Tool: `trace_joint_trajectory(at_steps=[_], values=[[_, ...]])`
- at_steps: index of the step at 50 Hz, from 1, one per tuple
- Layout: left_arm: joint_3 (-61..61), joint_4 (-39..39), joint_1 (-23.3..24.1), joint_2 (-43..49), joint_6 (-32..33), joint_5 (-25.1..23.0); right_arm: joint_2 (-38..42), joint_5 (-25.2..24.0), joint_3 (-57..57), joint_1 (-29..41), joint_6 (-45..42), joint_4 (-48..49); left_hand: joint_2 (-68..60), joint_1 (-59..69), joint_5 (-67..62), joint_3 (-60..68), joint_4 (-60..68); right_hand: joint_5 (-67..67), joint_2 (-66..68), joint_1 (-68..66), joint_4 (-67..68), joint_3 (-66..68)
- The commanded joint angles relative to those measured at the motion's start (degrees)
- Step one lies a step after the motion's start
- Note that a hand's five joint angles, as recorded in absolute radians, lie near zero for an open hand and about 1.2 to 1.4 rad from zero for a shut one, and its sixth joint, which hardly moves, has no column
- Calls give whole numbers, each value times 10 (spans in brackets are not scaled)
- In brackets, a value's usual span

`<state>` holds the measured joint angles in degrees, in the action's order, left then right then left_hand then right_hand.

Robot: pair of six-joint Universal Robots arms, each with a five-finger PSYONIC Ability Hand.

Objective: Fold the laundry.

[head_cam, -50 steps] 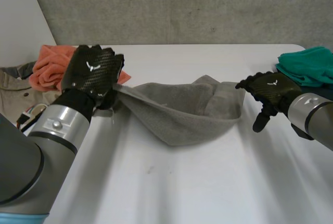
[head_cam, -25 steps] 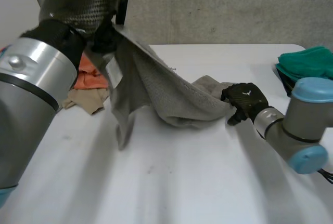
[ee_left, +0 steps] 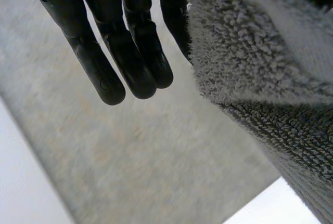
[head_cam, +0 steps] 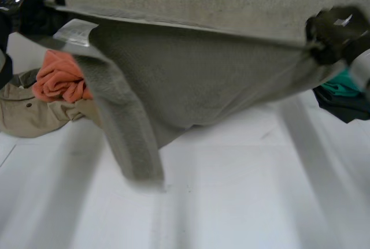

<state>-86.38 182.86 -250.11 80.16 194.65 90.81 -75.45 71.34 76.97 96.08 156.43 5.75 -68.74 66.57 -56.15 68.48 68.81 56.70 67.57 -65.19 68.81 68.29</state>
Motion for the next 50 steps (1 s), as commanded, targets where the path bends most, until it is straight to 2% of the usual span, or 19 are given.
trace_joint_trajectory(at_steps=[1,3,8,11,13,19,22,26,30,31,32,34,36,42,50], values=[[-37,-17,-52,17,0,-54,-143,-40,-20,-32,-28,-144,-113,134,-138,115,112,133,124,-148,112,117],[-56,-14,-52,47,1,-78,-145,-44,-21,-38,-30,-175,-113,134,-138,115,112,133,124,-148,112,117],[-63,-12,-51,132,4,-92,-117,-34,-9,-39,-74,-239,-113,134,-138,115,112,133,124,-148,112,117],[-47,-5,-52,203,18,-93,-71,-21,-9,-27,-136,-269,-113,134,-138,115,112,133,124,-148,112,117],[-20,8,-53,256,41,-93,-13,-1,-23,-13,-173,-282,-113,134,-138,115,112,133,124,-148,112,117],[80,61,-38,349,99,-92,97,67,-100,5,-184,-278,-113,134,-138,115,112,133,124,-148,112,117],[161,116,-25,389,122,-92,155,99,-169,17,-178,-242,-113,134,-138,115,112,133,124,-148,112,117],[268,228,-27,431,132,-91,189,133,-252,37,-141,-115,-113,134,-138,115,112,133,124,-148,112,117],[344,370,-26,444,134,-87,185,165,-280,41,-101,82,-113,134,-138,115,112,133,124,-148,112,117],[356,397,-27,444,134,-85,178,172,-278,42,-91,159,-113,134,-138,115,112,133,124,-148,112,117],[375,450,-28,445,133,-84,172,175,-277,43,-89,202,-113,134,-138,115,112,133,124,-148,112,117],[388,487,-28,445,132,-80,165,179,-273,45,-89,256,-113,134,-138,115,112,133,124,-148,112,117],[396,504,-29,445,128,-71,160,177,-267,53,-89,305,-113,134,-138,115,112,133,124,-148,112,117],[372,477,-26,450,103,-56,162,173,-248,62,-87,281,-113,134,-138,115,112,133,124,-148,112,117],[197,414,-28,450,79,-60,168,144,-150,63,-87,248,-113,134,-138,115,112,133,124,-148,112,117]])
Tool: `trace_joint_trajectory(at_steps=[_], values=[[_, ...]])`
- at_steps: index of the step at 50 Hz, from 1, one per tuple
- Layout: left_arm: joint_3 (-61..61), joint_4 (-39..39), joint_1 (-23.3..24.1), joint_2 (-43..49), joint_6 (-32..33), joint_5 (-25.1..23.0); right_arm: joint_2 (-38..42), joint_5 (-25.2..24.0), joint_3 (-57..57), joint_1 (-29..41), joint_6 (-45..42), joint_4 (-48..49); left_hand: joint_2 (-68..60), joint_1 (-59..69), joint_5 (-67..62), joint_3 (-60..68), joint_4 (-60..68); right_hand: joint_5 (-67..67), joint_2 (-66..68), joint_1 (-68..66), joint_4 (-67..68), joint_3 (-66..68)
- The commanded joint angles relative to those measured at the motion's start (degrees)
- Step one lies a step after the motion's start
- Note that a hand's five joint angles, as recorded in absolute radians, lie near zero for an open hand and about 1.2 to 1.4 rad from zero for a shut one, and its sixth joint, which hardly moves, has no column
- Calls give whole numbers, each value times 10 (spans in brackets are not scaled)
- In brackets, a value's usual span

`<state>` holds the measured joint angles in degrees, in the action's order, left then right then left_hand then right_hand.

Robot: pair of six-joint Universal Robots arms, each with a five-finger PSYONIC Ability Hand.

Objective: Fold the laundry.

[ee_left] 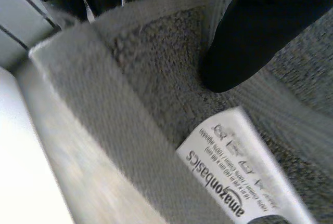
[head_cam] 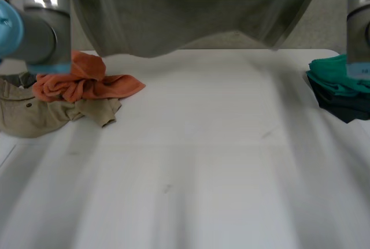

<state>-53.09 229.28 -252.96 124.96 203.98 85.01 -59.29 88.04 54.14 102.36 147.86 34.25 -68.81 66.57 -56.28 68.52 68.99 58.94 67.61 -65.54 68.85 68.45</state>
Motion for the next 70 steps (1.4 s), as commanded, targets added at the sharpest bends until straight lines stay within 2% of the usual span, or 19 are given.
trace_joint_trajectory(at_steps=[1,10,15,18,22,25,26,30,36,40,42,48,50,54,57,59,64,66,70], values=[[-154,-50,2,2,-13,-2,12,-25,103,0,-2,-42,-112,134,-137,115,110,111,124,-145,112,115],[-368,-97,12,-16,4,-7,34,-32,219,-6,-17,-144,-112,134,-137,115,110,111,124,-145,112,115],[-464,-170,15,-89,47,-5,17,-60,285,-12,-59,-237,-112,134,-137,115,110,111,124,-145,112,115],[-512,-237,16,-151,69,-5,-30,-64,327,-31,-99,-291,-112,134,-137,115,110,111,124,-145,112,115],[-570,-394,20,-254,92,-4,-126,-63,389,-67,-185,-389,-112,134,-137,115,110,111,124,-145,112,115],[-587,-486,23,-299,99,-5,-189,-59,436,-86,-263,-477,-112,134,-137,115,110,111,124,-145,112,115],[-597,-550,25,-321,102,-7,-204,-59,446,-88,-278,-499,-112,134,-137,115,110,111,124,-145,112,115],[-607,-646,31,-346,109,-9,-263,-68,489,-102,-326,-566,-112,134,-137,115,110,111,124,-145,112,115],[-595,-566,35,-338,118,-7,-266,-70,504,-103,-323,-532,-112,134,-137,115,110,111,124,-145,112,115],[-577,-419,34,-294,127,-3,-234,-64,493,-98,-307,-470,-112,134,-137,115,110,111,124,-145,112,115],[-567,-381,34,-271,135,-2,-211,-59,483,-97,-303,-446,-112,134,-137,115,110,111,124,-145,112,115],[-468,-275,33,-137,226,-3,-109,-19,365,-75,-265,-392,-112,134,-137,115,110,111,124,-145,112,115],[-424,-259,33,-110,253,-5,-75,4,279,-43,-235,-373,-112,134,-137,115,110,111,124,-145,112,115],[-241,-223,31,-49,280,-4,-44,23,151,-4,-197,-308,-112,134,-137,115,110,111,124,-145,112,115],[-140,-202,32,-18,256,-5,-37,24,75,2,-164,-202,-112,134,-137,115,110,111,124,-145,112,115],[-52,-171,27,-3,209,-3,-37,25,51,6,-144,-133,-112,134,-137,115,110,111,124,-145,112,115],[41,-65,15,-3,104,12,-43,29,40,7,-110,64,-112,134,-137,115,110,111,124,-145,112,115],[45,-20,6,-3,65,35,-43,29,40,10,-110,78,-112,134,-137,115,110,111,124,-145,112,115],[18,-19,2,-4,27,46,-40,28,48,18,-107,70,-112,134,-137,115,110,111,124,-145,112,115]])
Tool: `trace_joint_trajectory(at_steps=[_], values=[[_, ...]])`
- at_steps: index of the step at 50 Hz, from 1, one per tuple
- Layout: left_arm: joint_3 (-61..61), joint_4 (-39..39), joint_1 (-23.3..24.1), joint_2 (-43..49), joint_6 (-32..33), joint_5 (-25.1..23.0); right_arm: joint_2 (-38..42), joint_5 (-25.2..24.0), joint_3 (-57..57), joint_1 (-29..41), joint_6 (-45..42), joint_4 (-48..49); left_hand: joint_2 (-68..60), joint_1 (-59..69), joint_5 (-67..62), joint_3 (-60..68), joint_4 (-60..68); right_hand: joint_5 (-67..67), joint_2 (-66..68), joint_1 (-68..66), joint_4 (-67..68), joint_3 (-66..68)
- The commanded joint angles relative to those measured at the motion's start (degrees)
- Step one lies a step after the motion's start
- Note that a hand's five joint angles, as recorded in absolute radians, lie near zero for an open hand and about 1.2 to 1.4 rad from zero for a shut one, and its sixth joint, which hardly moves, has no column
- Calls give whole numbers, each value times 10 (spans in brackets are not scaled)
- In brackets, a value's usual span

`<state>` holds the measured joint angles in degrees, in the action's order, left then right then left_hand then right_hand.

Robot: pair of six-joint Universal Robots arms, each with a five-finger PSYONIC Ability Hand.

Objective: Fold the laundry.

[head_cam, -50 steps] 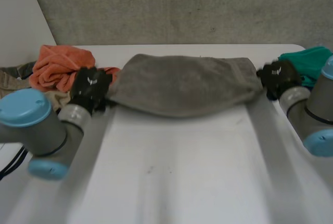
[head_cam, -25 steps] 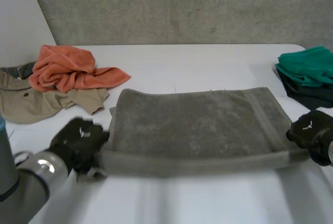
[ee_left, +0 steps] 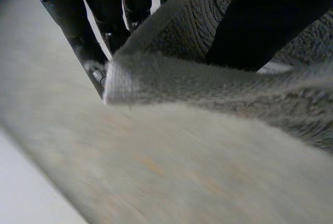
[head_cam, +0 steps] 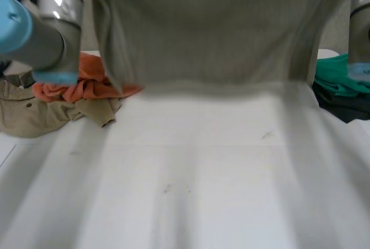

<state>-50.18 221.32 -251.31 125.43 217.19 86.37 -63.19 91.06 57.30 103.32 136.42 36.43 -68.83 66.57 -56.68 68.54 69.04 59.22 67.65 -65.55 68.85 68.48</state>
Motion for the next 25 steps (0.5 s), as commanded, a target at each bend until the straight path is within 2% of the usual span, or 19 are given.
trace_joint_trajectory(at_steps=[1,12,20,24,25], values=[[-23,55,-15,-10,-109,33,-1,-4,23,11,7,45,-112,134,-133,115,110,108,123,-145,111,115],[-264,24,-13,-36,-117,20,3,-44,163,5,12,16,-112,134,-133,115,110,108,123,-145,111,115],[-431,24,-8,-50,-110,-28,22,-79,299,2,7,-80,-112,134,-133,115,110,108,123,-145,111,115],[-508,-2,-7,-83,-86,-37,15,-80,343,-6,-4,-144,-112,134,-133,115,110,108,123,-145,111,115],[-537,-31,-4,-108,-64,-37,12,-81,351,-9,-10,-164,-112,134,-133,115,110,108,123,-145,111,115]])
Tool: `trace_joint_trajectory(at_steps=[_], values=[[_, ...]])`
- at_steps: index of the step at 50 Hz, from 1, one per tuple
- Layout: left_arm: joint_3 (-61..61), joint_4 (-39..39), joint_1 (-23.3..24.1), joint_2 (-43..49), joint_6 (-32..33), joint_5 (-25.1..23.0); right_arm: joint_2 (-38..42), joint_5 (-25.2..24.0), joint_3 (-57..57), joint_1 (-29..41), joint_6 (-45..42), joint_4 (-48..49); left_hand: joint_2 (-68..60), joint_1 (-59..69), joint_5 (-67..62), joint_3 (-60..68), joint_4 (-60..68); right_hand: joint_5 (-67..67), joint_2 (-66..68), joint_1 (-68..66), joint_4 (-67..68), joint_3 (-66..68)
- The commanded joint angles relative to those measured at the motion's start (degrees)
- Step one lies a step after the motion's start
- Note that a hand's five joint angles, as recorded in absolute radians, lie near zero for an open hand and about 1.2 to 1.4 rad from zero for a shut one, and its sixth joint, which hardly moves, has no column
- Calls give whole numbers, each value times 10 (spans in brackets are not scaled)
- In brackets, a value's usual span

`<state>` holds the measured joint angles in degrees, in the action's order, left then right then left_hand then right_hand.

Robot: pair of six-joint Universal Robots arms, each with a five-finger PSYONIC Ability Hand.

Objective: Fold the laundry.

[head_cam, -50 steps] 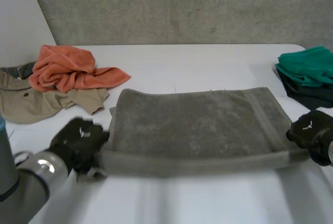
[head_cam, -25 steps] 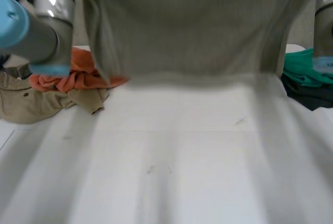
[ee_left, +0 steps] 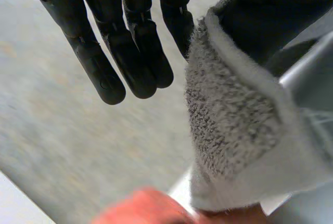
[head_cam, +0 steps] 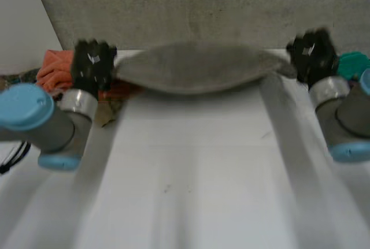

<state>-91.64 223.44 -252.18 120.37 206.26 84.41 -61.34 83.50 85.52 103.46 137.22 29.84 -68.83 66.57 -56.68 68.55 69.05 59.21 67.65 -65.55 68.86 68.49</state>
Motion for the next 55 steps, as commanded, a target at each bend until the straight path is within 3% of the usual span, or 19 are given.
trace_joint_trajectory(at_steps=[1,3,6,7,8,11,12,14,17,21,27,34,41,51,52,53,54,55], values=[[-136,-70,6,-71,59,-16,-11,-5,76,-14,-27,-120,-112,134,-133,115,109,108,123,-145,111,115],[-161,-116,8,-99,85,-16,-53,0,104,-27,-63,-206,-112,134,-133,115,109,108,123,-145,111,115],[-203,-245,8,-166,142,-10,-110,1,132,-43,-106,-302,-112,134,-133,115,109,108,123,-145,111,115],[-214,-285,8,-183,155,-9,-146,1,154,-59,-140,-375,-112,134,-133,115,109,108,123,-145,111,115],[-230,-370,5,-215,176,-7,-165,1,166,-68,-157,-409,-112,134,-133,115,109,108,123,-145,111,115],[-247,-496,4,-253,194,1,-227,-6,201,-100,-212,-505,-112,134,-133,115,109,108,123,-145,111,115],[-254,-558,5,-272,195,-5,-238,-7,207,-108,-222,-516,-112,134,-133,115,109,108,123,-145,111,115],[-255,-579,5,-282,195,-6,-261,-10,218,-120,-242,-519,-112,134,-133,115,109,108,123,-145,111,115],[-252,-552,10,-284,195,-6,-265,-13,219,-123,-244,-509,-112,134,-133,115,109,108,123,-145,111,115],[-236,-456,14,-265,195,-4,-262,-23,217,-117,-233,-469,-112,134,-133,115,109,108,123,-145,111,115],[-177,-284,19,-174,198,4,-172,-18,182,-111,-173,-334,-112,134,-133,115,109,108,123,-145,111,115],[-88,-175,27,-59,201,4,-72,8,110,-73,-143,-208,-112,134,-133,115,109,108,123,-145,111,115],[19,-152,33,43,201,9,31,31,10,-42,-142,-150,-112,134,-133,115,109,108,123,-145,111,115],[163,-156,40,151,203,80,152,29,-123,-18,-140,-139,-112,134,-133,115,109,108,123,-145,111,115],[168,-156,43,154,203,82,168,32,-140,-14,-139,-132,-112,134,-133,115,109,-248,-232,211,-244,-241],[176,-155,50,159,203,90,174,34,-147,-12,-139,-127,-27,50,-48,30,25,-441,-426,405,-438,-434],[179,-155,56,159,203,97,181,36,-155,-7,-136,-113,277,-254,255,-274,-279,-592,-577,555,-589,-585],[180,-155,63,159,203,107,183,37,-158,-5,-132,-106,548,-525,527,-545,-550,-592,-577,555,-589,-585]])
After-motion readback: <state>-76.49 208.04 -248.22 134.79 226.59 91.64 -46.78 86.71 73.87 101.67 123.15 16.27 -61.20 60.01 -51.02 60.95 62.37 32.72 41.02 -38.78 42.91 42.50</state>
